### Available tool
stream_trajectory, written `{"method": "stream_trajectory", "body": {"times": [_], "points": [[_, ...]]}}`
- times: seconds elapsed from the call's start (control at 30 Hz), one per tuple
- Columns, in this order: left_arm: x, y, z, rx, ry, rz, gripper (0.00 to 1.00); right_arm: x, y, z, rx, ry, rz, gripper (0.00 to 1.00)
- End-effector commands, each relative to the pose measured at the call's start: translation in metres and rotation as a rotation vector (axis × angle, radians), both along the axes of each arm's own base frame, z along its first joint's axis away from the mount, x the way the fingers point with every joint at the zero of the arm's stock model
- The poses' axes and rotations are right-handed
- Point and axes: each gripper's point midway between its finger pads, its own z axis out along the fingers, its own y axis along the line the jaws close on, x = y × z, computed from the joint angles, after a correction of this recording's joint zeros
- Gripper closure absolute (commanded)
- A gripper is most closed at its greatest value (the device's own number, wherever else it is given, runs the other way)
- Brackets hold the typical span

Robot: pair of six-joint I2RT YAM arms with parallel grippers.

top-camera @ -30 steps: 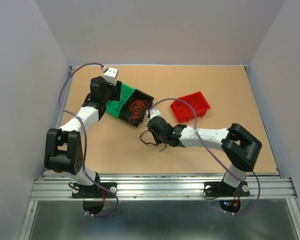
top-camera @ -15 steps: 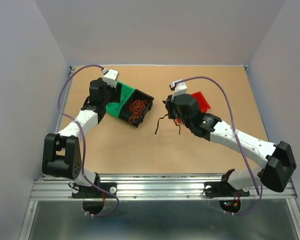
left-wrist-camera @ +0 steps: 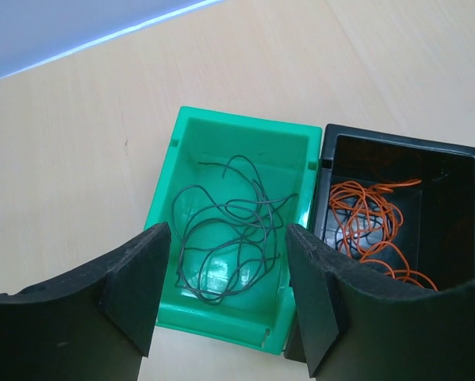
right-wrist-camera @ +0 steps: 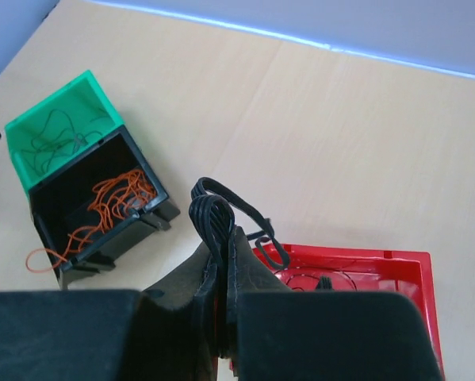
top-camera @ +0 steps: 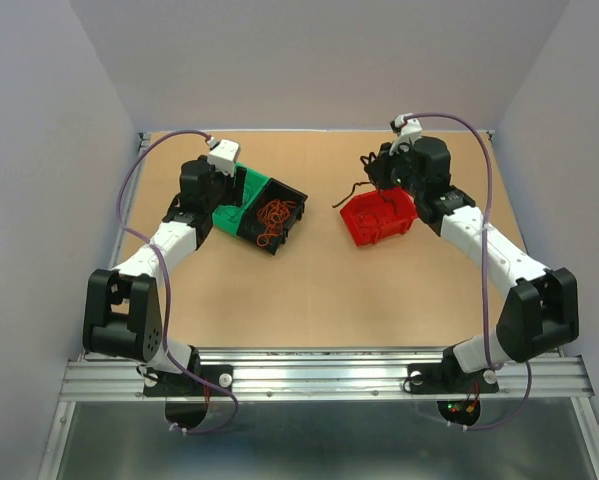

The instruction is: Untangle the cables

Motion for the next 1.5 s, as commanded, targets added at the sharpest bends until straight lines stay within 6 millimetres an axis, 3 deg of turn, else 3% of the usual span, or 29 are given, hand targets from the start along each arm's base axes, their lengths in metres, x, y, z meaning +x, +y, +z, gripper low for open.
{"method": "stream_trajectory", "body": {"times": [0.0, 0.17, 0.2, 0.33, 0.37, 0.53, 0.8, 0.9, 1.1, 1.17, 1.23, 1.47], "points": [[-0.001, -0.005, 0.028, -0.002, -0.093, -0.02, 0.29, -0.005, 0.007, -0.005, 0.021, -0.078, 0.189, 0.99], [-0.002, -0.007, 0.028, 0.002, -0.094, -0.024, 0.29, -0.021, -0.011, -0.025, 0.092, -0.107, 0.172, 0.99], [-0.002, -0.007, 0.027, 0.004, -0.093, -0.021, 0.29, -0.026, -0.018, -0.037, 0.1, -0.107, 0.153, 0.99], [-0.003, -0.008, 0.027, 0.006, -0.094, -0.024, 0.29, -0.029, -0.037, -0.045, 0.127, -0.119, 0.071, 1.0], [-0.004, -0.009, 0.026, 0.007, -0.093, -0.025, 0.29, -0.033, -0.042, -0.057, 0.146, -0.091, 0.049, 0.99], [-0.007, -0.012, 0.027, 0.013, -0.096, -0.032, 0.29, -0.029, -0.069, -0.063, 0.194, -0.091, -0.061, 1.0], [-0.019, -0.025, 0.034, 0.029, -0.135, -0.09, 0.29, -0.007, -0.092, -0.084, 0.219, 0.017, -0.21, 0.99], [-0.034, -0.048, 0.037, 0.029, -0.152, -0.214, 0.29, -0.001, -0.098, -0.094, 0.214, 0.069, -0.249, 0.99], [-0.089, -0.117, 0.023, 0.128, -0.192, -0.504, 0.28, 0.0, -0.1, -0.118, 0.155, 0.207, -0.262, 0.99], [-0.094, -0.123, 0.016, 0.156, -0.19, -0.517, 0.28, 0.006, -0.098, -0.114, 0.147, 0.224, -0.257, 0.99], [-0.097, -0.129, 0.011, 0.167, -0.182, -0.534, 0.28, 0.006, -0.095, -0.125, 0.125, 0.286, -0.25, 0.99], [-0.104, -0.147, -0.009, 0.203, -0.131, -0.607, 0.28, 0.019, -0.077, -0.132, -0.029, 0.365, -0.282, 0.99]]}}
